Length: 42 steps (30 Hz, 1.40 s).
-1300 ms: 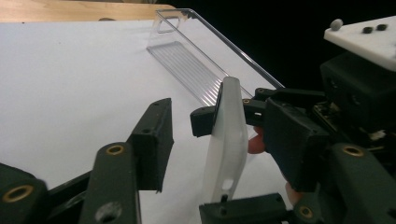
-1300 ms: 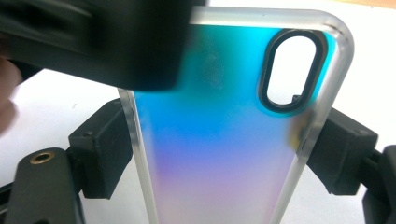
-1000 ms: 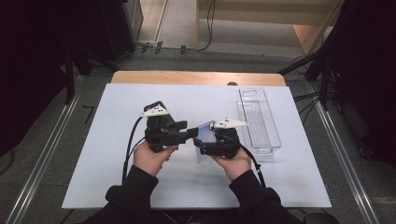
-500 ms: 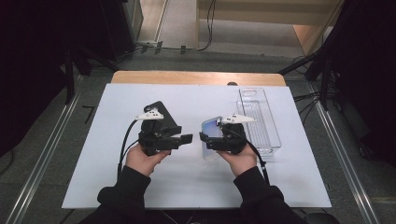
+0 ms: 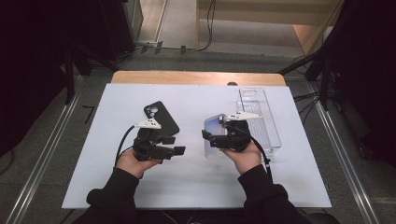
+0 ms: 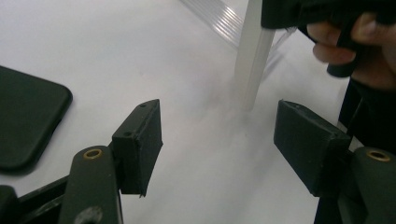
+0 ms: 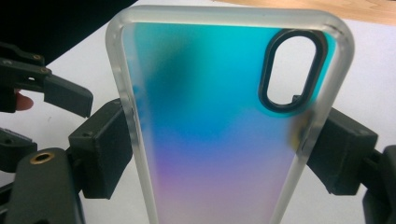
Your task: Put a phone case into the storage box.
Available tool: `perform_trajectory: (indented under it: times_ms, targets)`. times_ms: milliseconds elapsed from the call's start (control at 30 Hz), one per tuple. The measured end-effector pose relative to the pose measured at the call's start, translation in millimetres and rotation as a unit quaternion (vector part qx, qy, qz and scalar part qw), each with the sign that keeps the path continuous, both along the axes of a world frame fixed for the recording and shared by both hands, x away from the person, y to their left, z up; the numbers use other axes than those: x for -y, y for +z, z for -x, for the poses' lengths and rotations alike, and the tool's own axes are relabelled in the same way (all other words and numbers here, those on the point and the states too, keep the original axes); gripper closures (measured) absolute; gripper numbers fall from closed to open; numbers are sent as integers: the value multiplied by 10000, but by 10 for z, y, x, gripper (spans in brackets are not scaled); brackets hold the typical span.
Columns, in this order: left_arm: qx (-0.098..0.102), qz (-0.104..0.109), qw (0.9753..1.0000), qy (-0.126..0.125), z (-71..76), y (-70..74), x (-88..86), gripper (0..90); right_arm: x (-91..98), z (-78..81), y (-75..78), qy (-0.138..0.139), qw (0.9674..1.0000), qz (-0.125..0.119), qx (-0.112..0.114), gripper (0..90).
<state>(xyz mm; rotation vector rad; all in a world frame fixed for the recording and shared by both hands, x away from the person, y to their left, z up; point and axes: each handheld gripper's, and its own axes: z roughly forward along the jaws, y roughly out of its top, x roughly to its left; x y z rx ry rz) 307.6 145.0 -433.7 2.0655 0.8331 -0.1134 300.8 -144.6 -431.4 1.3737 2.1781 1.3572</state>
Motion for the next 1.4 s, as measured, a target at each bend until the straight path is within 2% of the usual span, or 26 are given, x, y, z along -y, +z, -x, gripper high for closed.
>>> perform_trajectory:
  times_ms: [100,167,433,700,1033,1400]
  targets:
    - [30,-158,9998,-124,31,-44,-49,330,24,-2,33,36,10000,-31,23,154]
    - [-43,-207,9996,-201,49,-87,-103,330,47,-5,62,84,9999,-63,38,154]
    - [-102,-239,9994,-219,86,-142,-224,330,88,-24,131,298,9995,32,-98,154]
    - [-131,-285,9994,-109,161,-182,-382,330,201,-46,252,375,9993,14,-57,154]
    - [-155,-256,9995,76,177,-192,-477,330,363,-73,417,305,9995,-70,54,154]
    - [-277,-309,9990,152,199,-222,-516,330,676,-151,552,-67,9997,-106,211,154]
